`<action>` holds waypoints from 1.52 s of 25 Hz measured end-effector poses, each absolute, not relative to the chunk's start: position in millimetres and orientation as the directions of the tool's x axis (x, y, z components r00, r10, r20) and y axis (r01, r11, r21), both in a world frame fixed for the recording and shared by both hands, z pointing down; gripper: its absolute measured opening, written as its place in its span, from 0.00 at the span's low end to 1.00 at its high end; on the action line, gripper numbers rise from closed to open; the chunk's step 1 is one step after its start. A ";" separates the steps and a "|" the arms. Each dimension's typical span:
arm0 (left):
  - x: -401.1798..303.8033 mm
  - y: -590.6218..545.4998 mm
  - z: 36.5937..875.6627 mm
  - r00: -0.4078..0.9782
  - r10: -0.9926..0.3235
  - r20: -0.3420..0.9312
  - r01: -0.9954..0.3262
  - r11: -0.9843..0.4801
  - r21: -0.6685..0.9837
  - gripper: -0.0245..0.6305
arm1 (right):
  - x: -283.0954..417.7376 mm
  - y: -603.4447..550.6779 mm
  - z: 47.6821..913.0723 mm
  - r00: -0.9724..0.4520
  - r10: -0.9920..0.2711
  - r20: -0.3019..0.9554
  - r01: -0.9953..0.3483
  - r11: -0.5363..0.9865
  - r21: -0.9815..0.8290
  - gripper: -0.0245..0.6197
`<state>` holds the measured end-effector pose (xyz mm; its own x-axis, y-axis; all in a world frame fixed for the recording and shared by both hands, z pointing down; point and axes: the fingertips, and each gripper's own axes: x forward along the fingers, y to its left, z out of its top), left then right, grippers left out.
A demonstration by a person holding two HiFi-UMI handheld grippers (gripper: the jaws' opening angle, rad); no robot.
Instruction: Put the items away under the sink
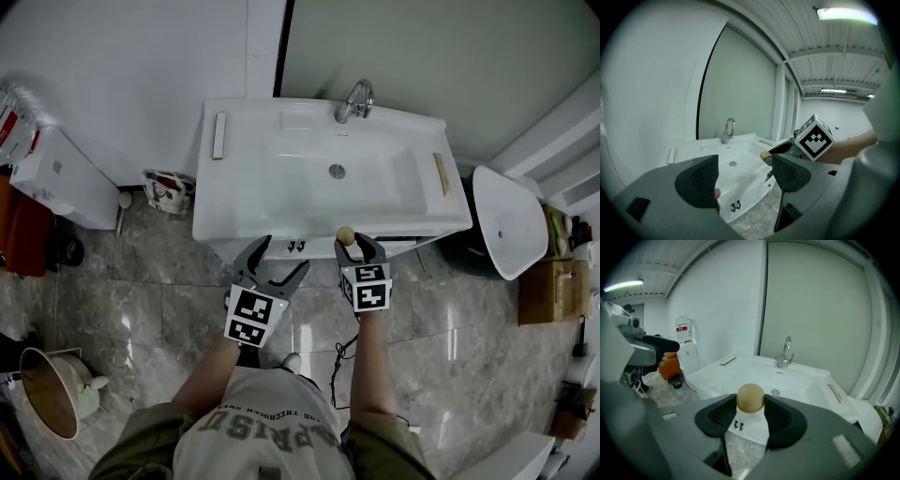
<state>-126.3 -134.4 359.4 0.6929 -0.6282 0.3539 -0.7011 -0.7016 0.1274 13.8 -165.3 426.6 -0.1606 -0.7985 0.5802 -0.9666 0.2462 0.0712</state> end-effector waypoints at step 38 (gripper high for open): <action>182.6 -14.5 407.1 0.800 -0.449 0.398 -0.549 -0.816 0.183 0.56 | 298.1 -2.3 460.0 -0.002 -0.811 0.585 -0.998 0.037 0.049 0.33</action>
